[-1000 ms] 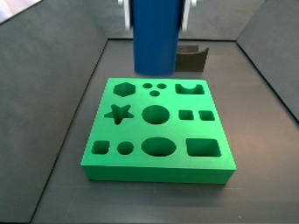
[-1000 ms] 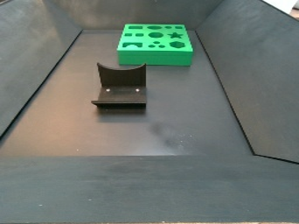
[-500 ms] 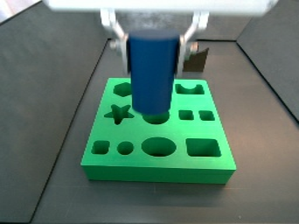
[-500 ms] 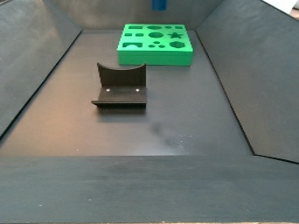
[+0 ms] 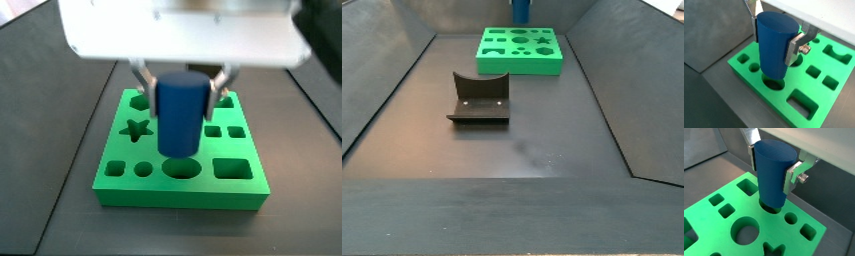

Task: Pick up the oval object. Move up. Move to above the board. Insert the oval object.
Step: Insert the oval object.

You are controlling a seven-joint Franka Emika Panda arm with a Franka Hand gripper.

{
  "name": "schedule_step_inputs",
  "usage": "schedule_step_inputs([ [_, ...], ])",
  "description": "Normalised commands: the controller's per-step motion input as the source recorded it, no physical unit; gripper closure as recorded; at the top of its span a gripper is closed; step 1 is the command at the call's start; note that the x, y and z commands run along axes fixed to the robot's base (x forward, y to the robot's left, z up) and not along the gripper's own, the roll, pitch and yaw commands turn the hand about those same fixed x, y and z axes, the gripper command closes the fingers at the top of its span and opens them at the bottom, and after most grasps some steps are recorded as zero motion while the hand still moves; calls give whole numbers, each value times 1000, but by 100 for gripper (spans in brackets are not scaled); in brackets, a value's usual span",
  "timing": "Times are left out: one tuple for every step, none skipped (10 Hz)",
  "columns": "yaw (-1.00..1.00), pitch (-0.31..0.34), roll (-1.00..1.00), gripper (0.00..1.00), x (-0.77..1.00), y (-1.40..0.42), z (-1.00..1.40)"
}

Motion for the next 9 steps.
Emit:
schedule_step_inputs([
  [43,0,90,100,243,-191,-486],
  [40,0,90,100,257,-154,-494],
  [0,0,149,100,89,-29,-549],
  [0,0,167,100,-286,3,-629],
  [0,3,83,100,-663,63,-534],
  [6,0,24,100,-546,51,-529],
  [14,0,0,100,-623,189,-531],
  [26,0,0,100,-631,211,-531],
  [40,0,0,100,-557,251,-503],
])
